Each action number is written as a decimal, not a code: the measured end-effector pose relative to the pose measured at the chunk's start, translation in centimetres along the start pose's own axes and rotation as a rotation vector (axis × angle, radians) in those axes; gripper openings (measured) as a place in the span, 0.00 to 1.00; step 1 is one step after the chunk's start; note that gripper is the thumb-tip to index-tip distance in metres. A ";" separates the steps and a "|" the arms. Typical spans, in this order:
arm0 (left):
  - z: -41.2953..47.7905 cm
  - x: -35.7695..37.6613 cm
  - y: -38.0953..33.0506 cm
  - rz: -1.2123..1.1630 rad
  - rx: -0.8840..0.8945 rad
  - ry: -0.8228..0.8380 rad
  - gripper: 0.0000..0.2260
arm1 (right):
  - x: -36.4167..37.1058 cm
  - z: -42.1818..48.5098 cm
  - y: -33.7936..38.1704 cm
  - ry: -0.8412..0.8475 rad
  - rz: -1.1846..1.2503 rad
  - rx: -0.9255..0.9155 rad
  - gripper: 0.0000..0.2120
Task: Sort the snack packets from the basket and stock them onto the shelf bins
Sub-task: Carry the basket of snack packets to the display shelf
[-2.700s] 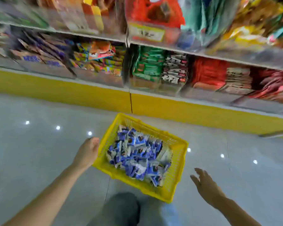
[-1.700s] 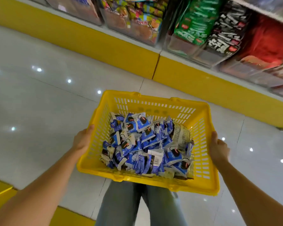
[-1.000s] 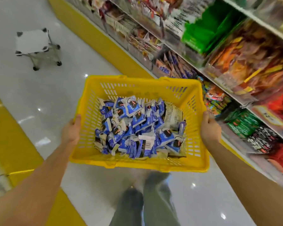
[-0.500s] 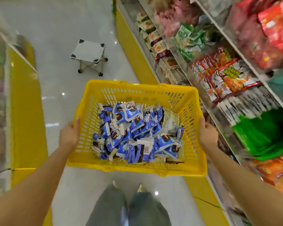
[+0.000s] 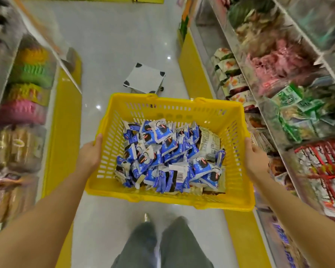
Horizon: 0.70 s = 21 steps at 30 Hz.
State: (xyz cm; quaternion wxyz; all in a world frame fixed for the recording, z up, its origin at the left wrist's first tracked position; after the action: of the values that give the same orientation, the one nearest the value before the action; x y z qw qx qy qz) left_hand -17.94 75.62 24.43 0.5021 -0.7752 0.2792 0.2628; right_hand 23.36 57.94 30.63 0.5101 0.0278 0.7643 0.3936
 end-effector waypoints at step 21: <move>32.7 -1.6 -17.2 -0.022 0.006 -0.047 0.27 | 13.5 29.2 24.7 0.029 -0.011 -0.026 0.25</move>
State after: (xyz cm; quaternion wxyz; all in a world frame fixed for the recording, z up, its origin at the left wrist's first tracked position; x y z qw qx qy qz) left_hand -11.21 111.99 24.69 0.5138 -0.7702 0.2598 0.2744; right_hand 31.44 97.68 30.97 0.5014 0.0112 0.7665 0.4011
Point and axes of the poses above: each hand's wrist, its own z-axis towards the middle knuckle, its own x-axis out of the palm, y = z × x, the point moved 2 cm from there along z, towards the middle knuckle, and after that the axes turned 2 degrees about y, right-handed, at the moved point
